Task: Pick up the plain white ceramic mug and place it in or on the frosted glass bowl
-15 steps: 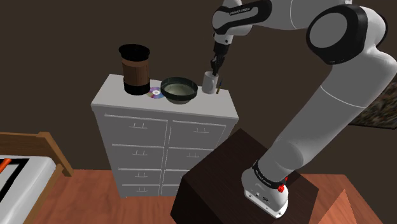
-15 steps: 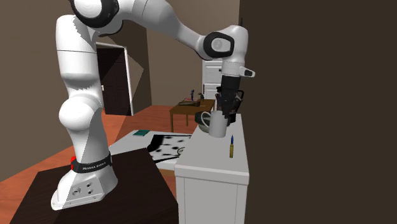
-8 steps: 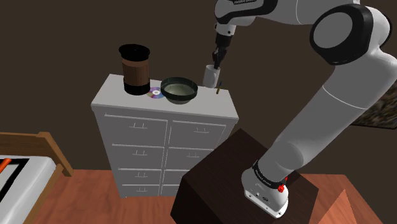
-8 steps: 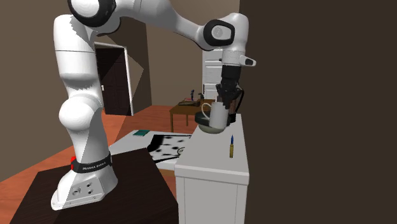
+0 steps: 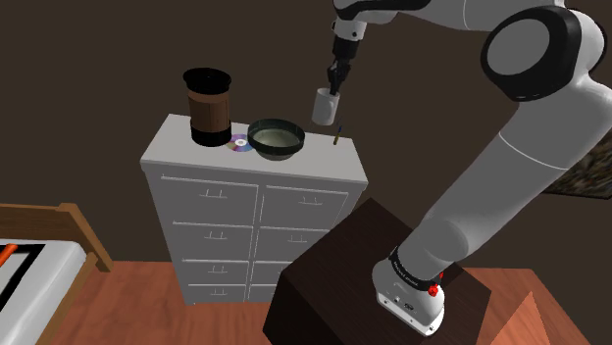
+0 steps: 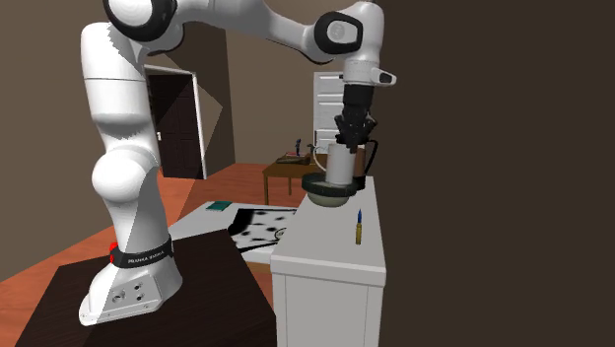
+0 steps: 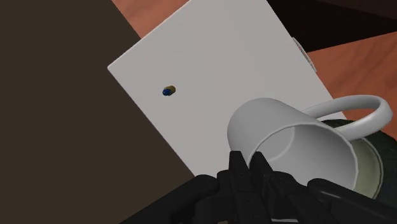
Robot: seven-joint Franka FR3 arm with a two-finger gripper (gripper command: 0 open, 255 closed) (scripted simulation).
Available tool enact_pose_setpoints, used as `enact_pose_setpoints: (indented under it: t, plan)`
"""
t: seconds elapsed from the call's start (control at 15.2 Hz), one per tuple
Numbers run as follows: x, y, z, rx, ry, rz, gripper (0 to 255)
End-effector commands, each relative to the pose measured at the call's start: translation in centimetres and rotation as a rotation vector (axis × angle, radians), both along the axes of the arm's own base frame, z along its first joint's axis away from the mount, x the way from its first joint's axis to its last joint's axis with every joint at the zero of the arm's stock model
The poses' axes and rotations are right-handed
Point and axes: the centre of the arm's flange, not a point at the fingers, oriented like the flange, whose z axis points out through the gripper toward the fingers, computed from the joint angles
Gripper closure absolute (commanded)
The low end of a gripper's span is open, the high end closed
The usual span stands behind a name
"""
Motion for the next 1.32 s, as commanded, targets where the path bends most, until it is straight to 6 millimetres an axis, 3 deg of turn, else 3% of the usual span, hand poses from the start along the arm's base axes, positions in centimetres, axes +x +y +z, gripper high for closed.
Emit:
enact_pose_setpoints:
  t: [0.0, 0.73, 1.25]
  plan:
    - [0.6, 2.3, 0.6, -0.007, -0.021, 0.0, 255]
    - [3.4, 16.6, 2.5, -0.007, -0.021, 0.0, 255]
    - [3.4, 16.6, -1.7, -0.007, -0.021, 0.0, 255]
